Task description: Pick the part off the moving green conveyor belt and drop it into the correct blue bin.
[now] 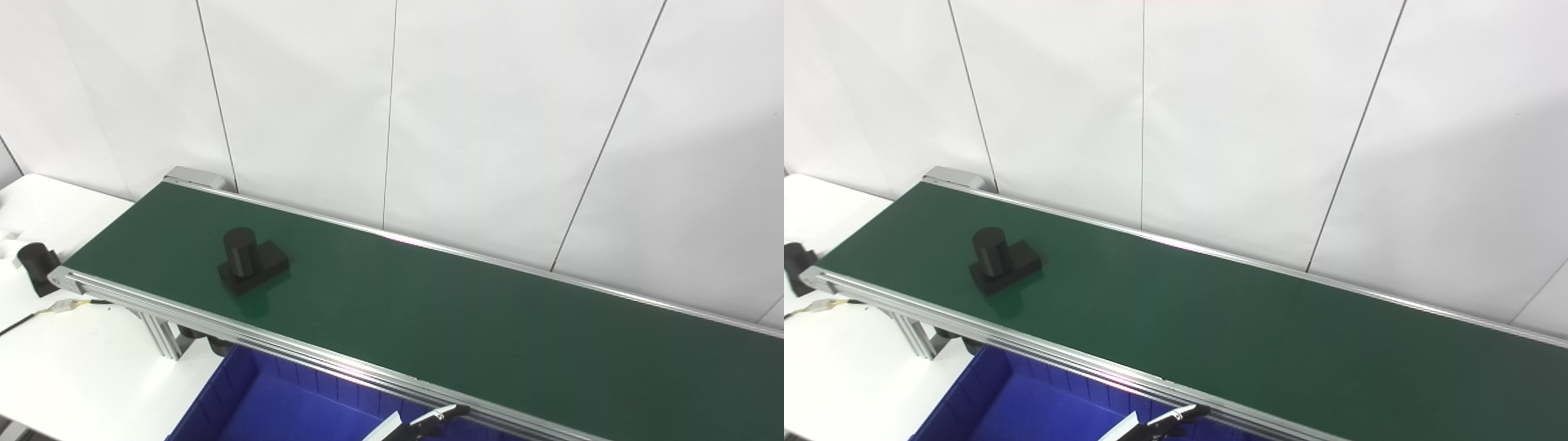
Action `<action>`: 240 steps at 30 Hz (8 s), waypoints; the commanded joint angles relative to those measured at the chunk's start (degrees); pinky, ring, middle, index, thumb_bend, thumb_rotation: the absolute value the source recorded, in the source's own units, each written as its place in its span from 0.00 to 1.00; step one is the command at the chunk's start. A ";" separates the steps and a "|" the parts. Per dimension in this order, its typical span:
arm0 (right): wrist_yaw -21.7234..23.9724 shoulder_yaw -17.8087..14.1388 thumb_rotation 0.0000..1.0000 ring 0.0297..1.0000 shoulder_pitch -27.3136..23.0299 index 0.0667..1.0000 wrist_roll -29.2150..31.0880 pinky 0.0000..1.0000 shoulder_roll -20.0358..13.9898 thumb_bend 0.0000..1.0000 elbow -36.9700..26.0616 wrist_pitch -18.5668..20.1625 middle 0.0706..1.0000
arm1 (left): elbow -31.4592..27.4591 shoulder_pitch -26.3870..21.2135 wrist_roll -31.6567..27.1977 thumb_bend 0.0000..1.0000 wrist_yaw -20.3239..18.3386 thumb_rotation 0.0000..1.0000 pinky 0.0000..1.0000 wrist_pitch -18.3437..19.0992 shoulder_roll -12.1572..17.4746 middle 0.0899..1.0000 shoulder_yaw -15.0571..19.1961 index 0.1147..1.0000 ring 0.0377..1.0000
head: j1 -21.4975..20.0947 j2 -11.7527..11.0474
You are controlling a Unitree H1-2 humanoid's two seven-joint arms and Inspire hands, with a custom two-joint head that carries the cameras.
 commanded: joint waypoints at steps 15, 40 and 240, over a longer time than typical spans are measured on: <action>0.34 -1.53 0.30 0.79 -3.18 0.83 2.69 0.68 -0.89 1.00 -16.79 -0.50 0.82 | 0.01 -1.97 -0.02 0.97 1.12 0.31 0.92 -1.91 -0.79 0.97 -0.30 0.93 0.95 | -0.82 0.59; 1.59 -0.90 0.05 0.81 -14.61 0.81 1.57 0.70 -1.67 1.00 -16.51 8.68 0.83 | 0.24 -2.14 -0.57 0.96 1.57 0.28 0.92 -1.76 -1.37 0.97 -0.74 0.92 0.96 | -1.52 0.93; -27.84 31.52 0.00 0.37 -57.27 0.45 -42.75 0.34 7.36 0.51 47.10 0.96 0.52 | -3.74 0.19 -4.16 0.96 -3.08 0.25 0.90 -4.36 -1.20 0.95 -5.17 0.84 0.94 | -6.08 6.76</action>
